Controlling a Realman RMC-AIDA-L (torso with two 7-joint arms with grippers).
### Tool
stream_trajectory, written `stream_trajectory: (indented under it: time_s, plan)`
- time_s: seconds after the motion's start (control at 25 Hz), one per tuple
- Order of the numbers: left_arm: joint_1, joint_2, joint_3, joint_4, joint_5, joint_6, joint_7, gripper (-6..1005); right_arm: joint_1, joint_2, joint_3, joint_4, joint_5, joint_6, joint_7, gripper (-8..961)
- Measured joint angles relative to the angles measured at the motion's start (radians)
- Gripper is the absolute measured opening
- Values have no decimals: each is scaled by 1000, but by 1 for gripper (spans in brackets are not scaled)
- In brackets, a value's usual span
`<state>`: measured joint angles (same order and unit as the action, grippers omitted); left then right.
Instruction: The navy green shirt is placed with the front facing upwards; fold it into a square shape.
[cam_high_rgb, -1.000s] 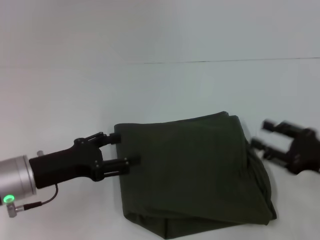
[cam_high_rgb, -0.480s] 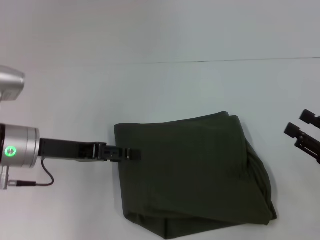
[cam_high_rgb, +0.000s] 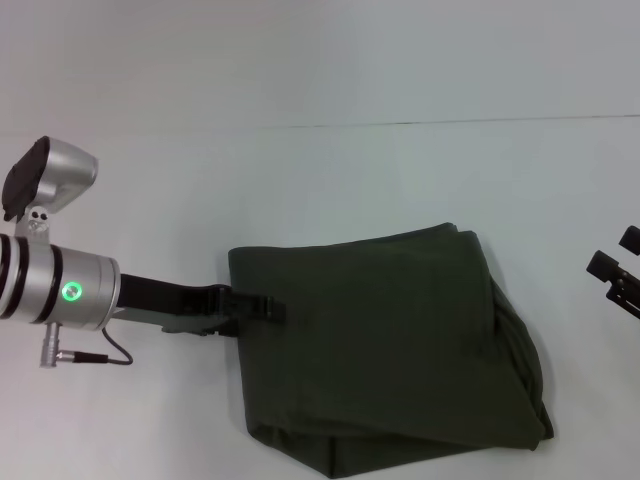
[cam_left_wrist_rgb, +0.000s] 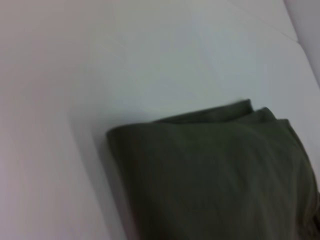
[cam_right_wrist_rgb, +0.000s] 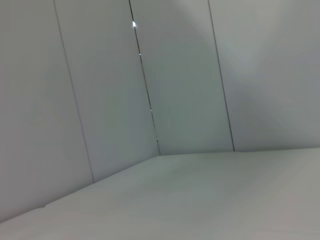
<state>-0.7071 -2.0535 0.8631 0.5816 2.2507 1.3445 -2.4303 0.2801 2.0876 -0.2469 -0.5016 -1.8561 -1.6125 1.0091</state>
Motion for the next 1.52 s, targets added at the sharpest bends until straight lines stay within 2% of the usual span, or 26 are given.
stream_trajectory:
  time_s: [0.52,0.72,1.0,1.48,1.52]
  plan:
    - [5,-13,6,-14,4,-69,3,919,-1,0,-6,0,-5,-1,-1,664]
    - [2,-16,36,-16,4,-88,-2,919,0,0,-8,0,-8,-1,-1,664]
    - [-10,-34,42,-18,4,-84,-4,920,1,0,-9,0,-8,3,-1,664]
    - [-16,-28,31,-45,-1,-92,-8,867,4,0,-9,0,-9,3,-1,664]
    - [-16,-28,31,-44,1,-92,-7,832,4,0,-9,0,-9,2,-1,664]
